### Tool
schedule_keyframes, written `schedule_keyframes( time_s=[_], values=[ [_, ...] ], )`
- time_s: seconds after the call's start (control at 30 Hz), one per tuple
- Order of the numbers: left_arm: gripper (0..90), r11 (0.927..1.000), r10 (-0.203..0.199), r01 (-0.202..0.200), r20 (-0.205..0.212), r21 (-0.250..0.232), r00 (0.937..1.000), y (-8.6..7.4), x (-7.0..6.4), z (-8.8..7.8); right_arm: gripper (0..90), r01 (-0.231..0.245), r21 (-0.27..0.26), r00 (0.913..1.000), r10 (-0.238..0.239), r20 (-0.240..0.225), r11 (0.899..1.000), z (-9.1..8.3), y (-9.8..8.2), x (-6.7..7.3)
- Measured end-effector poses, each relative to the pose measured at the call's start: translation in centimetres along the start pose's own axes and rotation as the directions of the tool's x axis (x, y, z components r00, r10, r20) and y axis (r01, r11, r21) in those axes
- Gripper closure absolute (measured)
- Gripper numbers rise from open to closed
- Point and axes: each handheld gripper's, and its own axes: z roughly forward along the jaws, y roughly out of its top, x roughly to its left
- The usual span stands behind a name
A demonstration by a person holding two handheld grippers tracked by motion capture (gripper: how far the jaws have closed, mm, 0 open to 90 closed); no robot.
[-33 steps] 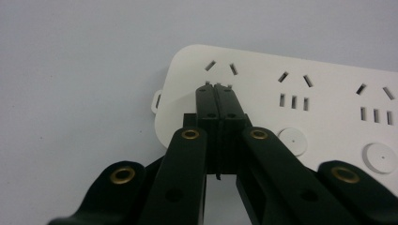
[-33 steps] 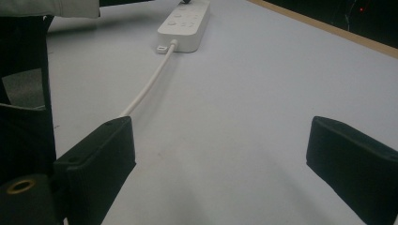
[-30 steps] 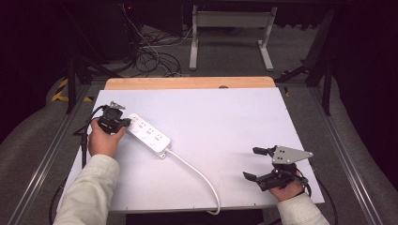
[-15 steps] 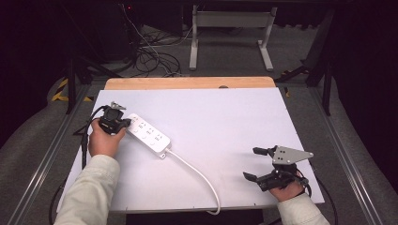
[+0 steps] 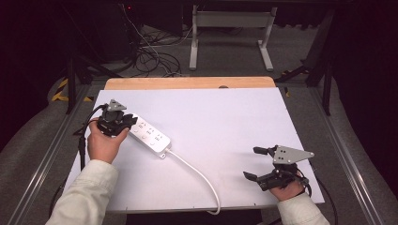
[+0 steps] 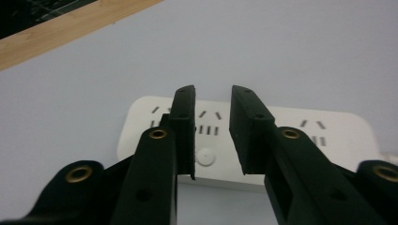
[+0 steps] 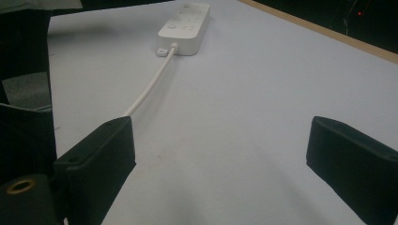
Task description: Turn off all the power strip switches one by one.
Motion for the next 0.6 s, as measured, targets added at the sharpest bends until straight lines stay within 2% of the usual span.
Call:
schedule_keyframes(
  time_s=[0.1,0.2,0.33,0.4,0.5,0.6],
  values=[
    [63.7,0.9981,0.012,-0.009,0.048,-0.061,0.9988,-0.1,-0.8,-1.7,8.8,-0.001,0.001,1.0000,0.001,0.001,1.000,0.0,0.0,0.0],
    [55.6,0.9940,0.023,-0.016,0.070,-0.108,0.9973,-0.3,-1.7,-3.1,8.8,-0.001,0.002,1.0000,0.001,0.001,1.000,0.0,0.0,0.0],
    [42.9,0.9842,0.061,-0.042,0.104,-0.172,0.9928,-1.0,-2.8,-4.3,8.8,-0.002,-0.002,1.0000,0.002,0.001,1.000,0.0,0.0,0.0],
    [37.7,0.9801,0.075,-0.053,0.113,-0.192,0.9907,-1.4,-3.2,-4.8,8.8,-0.002,-0.002,1.0000,0.002,0.001,1.000,0.0,0.0,0.0],
    [34.7,0.9722,0.080,-0.044,0.146,-0.230,0.9861,-2.2,-3.8,-5.5,8.8,-0.003,-0.001,1.0000,0.003,0.002,1.000,0.0,0.0,0.0],
    [31.5,0.9693,0.108,-0.066,0.170,-0.237,0.9795,-2.9,-4.4,-5.9,8.8,-0.004,0.000,1.0000,0.004,0.001,1.000,0.0,0.0,0.0]
  ],
)
